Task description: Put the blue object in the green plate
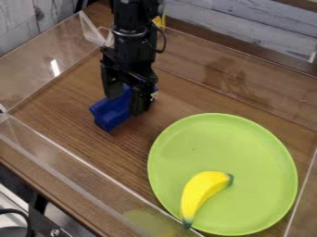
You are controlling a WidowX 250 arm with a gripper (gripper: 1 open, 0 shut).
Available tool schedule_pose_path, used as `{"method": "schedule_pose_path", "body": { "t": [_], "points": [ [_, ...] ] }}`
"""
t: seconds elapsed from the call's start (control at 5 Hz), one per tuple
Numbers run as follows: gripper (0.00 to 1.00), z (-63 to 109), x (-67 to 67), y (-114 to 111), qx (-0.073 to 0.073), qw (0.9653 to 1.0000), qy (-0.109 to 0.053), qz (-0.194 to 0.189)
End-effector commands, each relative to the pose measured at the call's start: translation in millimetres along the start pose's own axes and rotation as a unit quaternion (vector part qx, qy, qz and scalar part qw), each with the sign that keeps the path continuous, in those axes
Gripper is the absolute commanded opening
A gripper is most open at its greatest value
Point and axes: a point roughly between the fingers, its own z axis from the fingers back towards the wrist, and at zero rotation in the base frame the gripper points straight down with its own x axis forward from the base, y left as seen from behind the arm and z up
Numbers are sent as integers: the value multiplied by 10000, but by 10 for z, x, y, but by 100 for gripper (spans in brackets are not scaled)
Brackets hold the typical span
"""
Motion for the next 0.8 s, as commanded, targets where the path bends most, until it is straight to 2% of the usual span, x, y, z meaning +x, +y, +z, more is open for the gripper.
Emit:
{"method": "schedule_pose_path", "body": {
  "t": [0.0, 0.6],
  "points": [
    [100, 75, 16, 33, 58, 9998, -154, 63],
    [100, 93, 16, 19, 56, 9997, -206, 144]
  ]
}}
